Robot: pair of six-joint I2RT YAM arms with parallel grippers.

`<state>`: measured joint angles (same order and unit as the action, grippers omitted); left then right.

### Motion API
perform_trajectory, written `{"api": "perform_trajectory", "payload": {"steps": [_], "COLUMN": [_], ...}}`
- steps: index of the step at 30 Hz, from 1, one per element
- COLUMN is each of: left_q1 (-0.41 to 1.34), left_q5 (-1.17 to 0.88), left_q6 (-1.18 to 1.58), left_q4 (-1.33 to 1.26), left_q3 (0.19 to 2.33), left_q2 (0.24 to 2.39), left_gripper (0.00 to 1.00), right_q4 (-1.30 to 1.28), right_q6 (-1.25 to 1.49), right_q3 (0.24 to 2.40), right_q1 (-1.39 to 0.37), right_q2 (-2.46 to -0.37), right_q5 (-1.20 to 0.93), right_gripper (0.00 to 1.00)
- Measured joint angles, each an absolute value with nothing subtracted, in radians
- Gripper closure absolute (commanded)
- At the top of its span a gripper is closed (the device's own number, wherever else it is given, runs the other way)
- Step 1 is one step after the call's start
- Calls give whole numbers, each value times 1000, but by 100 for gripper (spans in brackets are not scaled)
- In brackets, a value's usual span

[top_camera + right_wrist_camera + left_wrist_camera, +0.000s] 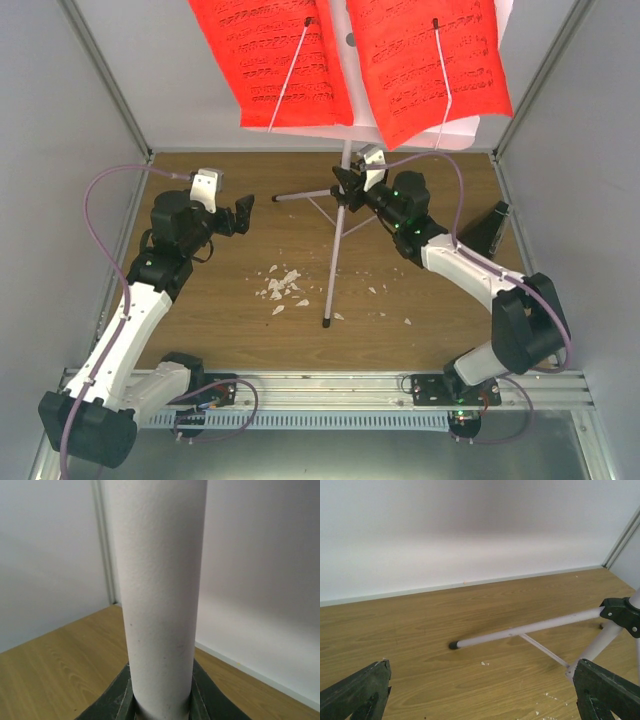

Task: Pack up the instrument practice props

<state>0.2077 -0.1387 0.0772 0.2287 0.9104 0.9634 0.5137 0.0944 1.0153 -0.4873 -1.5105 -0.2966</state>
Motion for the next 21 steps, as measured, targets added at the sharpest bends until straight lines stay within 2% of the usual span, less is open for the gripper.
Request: {"api": "perform_trajectory", "payload": {"steps": [10,11,13,15,16,17,18,21], "left_q1": [208,208,208,208,208,208,208,208], "left_q5": [-131,-130,-125,-118,-113,-110,-105,-95], "left_q6": [77,77,77,77,76,76,76,74], "left_q4": [229,229,229,229,229,229,229,229], "left_q3": [909,908,906,903,902,900,897,893], "left_q2": [956,955,955,954,953,952,950,943], "left_gripper": [1,1,1,1,1,1,1,1], "right_q4": [476,475,473,473,471,471,468,454], "right_q6": [106,107,108,116,136,157,170,198], "right_q3": [996,996,996,996,996,992,986,957], "right_q1": [-527,-527,-528,-529,-529,-529,-529,-523], "right_q2": [-1472,-1472,-1472,-1472,-1471,-1469,-1464,-1436], "right_q5": [6,17,29,33,41,47,57,78], "right_gripper": [99,95,78,67,57,40,32,18]}}
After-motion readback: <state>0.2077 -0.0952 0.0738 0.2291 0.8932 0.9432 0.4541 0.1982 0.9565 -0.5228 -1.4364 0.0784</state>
